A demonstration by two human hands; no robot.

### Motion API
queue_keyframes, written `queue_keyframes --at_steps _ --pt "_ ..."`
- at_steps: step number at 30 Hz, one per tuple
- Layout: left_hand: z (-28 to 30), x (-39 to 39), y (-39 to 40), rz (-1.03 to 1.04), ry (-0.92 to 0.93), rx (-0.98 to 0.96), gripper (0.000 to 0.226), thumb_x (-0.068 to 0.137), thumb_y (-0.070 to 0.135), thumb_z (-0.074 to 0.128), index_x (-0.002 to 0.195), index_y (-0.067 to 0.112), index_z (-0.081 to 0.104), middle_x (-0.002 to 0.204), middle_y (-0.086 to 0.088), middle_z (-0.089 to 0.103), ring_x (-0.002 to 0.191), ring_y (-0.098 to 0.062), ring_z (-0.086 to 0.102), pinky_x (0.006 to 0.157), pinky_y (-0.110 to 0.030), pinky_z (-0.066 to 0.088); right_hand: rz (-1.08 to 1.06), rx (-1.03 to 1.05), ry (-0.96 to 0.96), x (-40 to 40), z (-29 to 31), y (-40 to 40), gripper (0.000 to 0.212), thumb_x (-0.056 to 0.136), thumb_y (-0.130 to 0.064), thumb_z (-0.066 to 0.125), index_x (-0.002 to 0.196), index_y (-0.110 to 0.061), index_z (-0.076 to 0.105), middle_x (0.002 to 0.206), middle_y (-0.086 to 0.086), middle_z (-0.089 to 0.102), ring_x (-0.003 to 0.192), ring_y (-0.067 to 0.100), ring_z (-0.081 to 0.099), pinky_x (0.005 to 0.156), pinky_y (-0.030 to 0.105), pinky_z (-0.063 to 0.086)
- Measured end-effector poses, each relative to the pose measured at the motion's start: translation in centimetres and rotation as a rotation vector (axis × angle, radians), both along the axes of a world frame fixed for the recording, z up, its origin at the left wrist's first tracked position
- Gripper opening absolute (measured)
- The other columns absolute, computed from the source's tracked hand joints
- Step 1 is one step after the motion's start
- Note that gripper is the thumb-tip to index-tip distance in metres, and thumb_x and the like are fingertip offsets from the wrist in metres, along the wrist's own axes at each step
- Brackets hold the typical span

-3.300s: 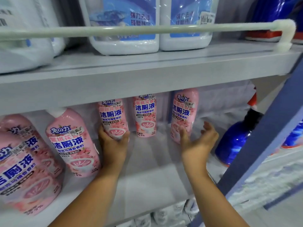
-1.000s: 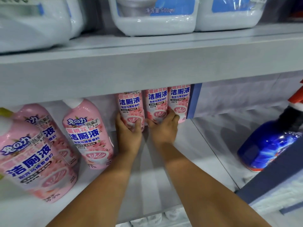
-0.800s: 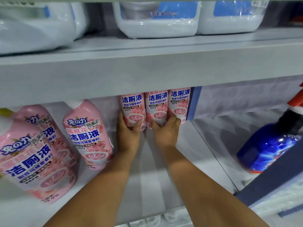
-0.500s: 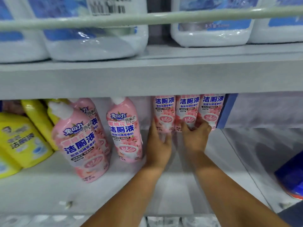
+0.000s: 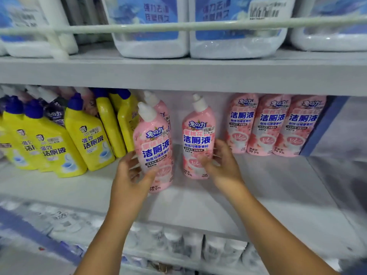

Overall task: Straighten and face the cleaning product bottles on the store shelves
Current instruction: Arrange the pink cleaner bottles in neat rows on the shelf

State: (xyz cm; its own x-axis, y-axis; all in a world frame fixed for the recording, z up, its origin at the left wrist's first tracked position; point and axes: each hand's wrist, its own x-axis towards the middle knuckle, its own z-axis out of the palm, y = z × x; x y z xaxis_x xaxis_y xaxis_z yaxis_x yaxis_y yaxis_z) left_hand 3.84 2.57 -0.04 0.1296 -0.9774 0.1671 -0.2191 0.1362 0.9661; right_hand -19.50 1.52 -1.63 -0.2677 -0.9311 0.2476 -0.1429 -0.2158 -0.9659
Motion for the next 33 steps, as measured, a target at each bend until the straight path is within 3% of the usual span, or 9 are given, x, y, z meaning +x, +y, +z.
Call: queue_keyframes --at_steps 7,13,17,20,22,26,29,31,33 --pt "-1.1 -0.2 -2.8 -0.186 0.075 -0.014 0.050 0.085 0.004 0.078 0.114 0.040 0.061 0.102 0.029 0.074 0.092 0.004 0.071 0.078 -0.025 0.054 -0.074 0.127 0.033 0.7 0.6 -0.7 0.042 0.085 -0.011 0.079 0.122 -0.026 0.065 0.108 -0.012 0.076 0.094 -0.001 0.071 0.074 0.013 0.053" --pt "-2.1 -4.0 -3.8 -0.383 0.126 -0.016 0.052 0.083 -0.001 0.078 0.112 0.040 0.064 0.102 0.023 0.076 0.092 0.003 0.072 0.082 -0.024 0.056 -0.278 0.079 -0.040 -3.0 1.0 2.3 0.035 0.090 -0.009 0.073 0.120 -0.025 0.066 0.107 -0.011 0.077 0.098 0.006 0.072 0.080 0.022 0.058" --pt "-1.6 -9.2 -4.3 -0.550 0.105 0.001 0.046 0.084 0.005 0.080 0.113 0.037 0.065 0.106 0.016 0.077 0.097 -0.005 0.073 0.083 -0.028 0.060 -0.411 0.031 -0.044 -8.5 1.2 5.5 0.036 0.092 -0.009 0.072 0.126 -0.015 0.063 0.113 -0.001 0.076 0.095 0.004 0.072 0.071 0.015 0.056" --pt "-1.3 -14.0 -5.0 -0.605 0.065 -0.035 0.043 0.081 0.023 0.081 0.118 0.036 0.063 0.110 0.013 0.077 0.101 -0.006 0.073 0.088 -0.036 0.060 -0.498 0.017 -0.045 -12.9 0.7 7.0 0.040 0.088 -0.024 0.072 0.126 -0.017 0.063 0.114 0.003 0.075 0.102 0.019 0.073 0.085 0.038 0.061" --pt "-1.2 -16.9 -5.4 -0.646 0.019 -0.059 0.040 0.079 0.032 0.076 0.116 0.040 0.062 0.111 0.016 0.076 0.103 -0.006 0.072 0.091 -0.038 0.058 -0.524 0.010 -0.032 -15.6 0.2 7.5 0.033 0.094 -0.017 0.069 0.126 -0.018 0.062 0.113 0.002 0.075 0.102 0.021 0.073 0.089 0.044 0.059" --pt "-1.4 -21.9 -5.9 -0.719 0.012 -0.076 0.043 0.089 0.022 0.076 0.128 0.030 0.060 0.115 0.015 0.075 0.106 -0.004 0.071 0.089 -0.027 0.056 -0.516 -0.033 0.009 -19.2 -0.1 7.4 0.041 0.098 -0.002 0.061 0.137 -0.011 0.053 0.116 0.000 0.072 0.096 0.004 0.071 0.082 0.029 0.060" --pt "-1.2 -24.6 -6.4 -0.706 -0.029 -0.094 0.041 0.087 0.022 0.079 0.123 0.028 0.059 0.112 0.014 0.074 0.100 0.003 0.070 0.078 -0.013 0.053 -0.469 -0.080 -0.034 -20.6 -0.4 6.5 0.058 0.097 0.004 0.059 0.149 -0.012 0.038 0.125 0.001 0.068 0.105 0.007 0.069 0.085 0.028 0.059" --pt "-1.8 -25.7 -6.6 -0.647 -0.051 -0.118 0.045 0.080 0.029 0.084 0.118 0.031 0.060 0.115 0.010 0.074 0.100 -0.001 0.072 0.083 -0.021 0.057 -0.483 -0.089 -0.075 -20.8 -1.0 6.0 0.068 0.092 0.009 0.064 0.147 -0.015 0.032 0.126 0.003 0.064 0.101 0.004 0.069 0.079 0.022 0.057" --pt "-3.3 -26.1 -6.3 -0.594 -0.027 -0.118 0.046 0.079 0.020 0.086 0.117 0.028 0.061 0.113 0.009 0.076 0.100 -0.007 0.074 0.087 -0.034 0.060 -0.557 -0.103 -0.068 -20.7 -1.7 5.5 0.065 0.084 0.007 0.073 0.133 -0.022 0.041 0.129 0.013 0.057 0.098 0.005 0.069 0.075 0.019 0.056"
